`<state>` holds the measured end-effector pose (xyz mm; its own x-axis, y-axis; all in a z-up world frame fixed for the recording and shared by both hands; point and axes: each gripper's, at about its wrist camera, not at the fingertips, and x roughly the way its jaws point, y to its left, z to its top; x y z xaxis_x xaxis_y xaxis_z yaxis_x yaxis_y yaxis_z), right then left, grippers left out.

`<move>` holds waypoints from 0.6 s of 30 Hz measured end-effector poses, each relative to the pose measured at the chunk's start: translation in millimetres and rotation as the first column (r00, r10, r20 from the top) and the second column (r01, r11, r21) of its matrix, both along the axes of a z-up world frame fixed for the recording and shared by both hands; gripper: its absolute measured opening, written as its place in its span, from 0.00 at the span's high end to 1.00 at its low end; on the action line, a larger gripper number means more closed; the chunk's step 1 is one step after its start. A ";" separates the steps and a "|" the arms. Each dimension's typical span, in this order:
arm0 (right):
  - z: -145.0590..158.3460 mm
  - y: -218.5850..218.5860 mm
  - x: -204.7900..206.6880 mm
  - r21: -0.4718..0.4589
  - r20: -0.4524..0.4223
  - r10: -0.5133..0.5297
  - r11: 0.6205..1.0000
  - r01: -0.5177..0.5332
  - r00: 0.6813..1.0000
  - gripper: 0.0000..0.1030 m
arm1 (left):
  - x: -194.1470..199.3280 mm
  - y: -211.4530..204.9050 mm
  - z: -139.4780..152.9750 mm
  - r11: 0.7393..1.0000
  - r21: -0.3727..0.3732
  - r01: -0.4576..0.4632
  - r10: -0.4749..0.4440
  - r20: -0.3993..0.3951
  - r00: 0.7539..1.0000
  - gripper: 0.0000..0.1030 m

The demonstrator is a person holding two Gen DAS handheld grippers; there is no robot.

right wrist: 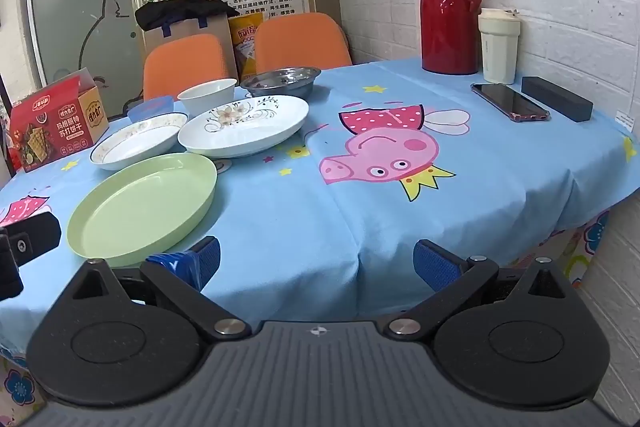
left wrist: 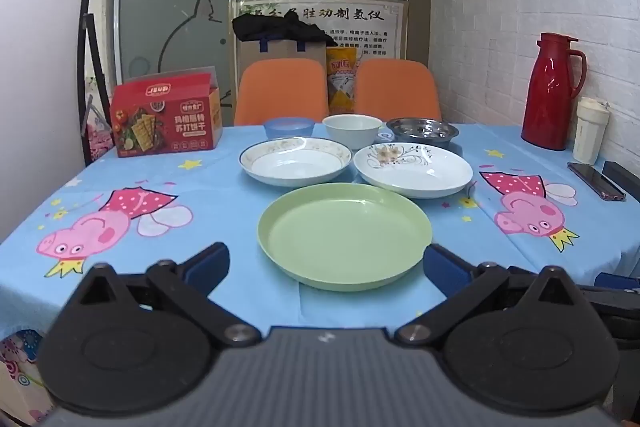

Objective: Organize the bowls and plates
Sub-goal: 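Move the left tool toward the light-green plastic plate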

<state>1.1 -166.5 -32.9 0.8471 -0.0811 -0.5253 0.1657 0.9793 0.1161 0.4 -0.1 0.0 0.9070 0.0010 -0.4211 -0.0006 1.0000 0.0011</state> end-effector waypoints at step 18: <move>3.1 1.6 -5.9 0.003 0.041 -0.017 1.000 0.017 0.999 0.12 | -1.4 2.6 1.3 1.000 0.006 -0.010 0.010 0.001 1.000 0.00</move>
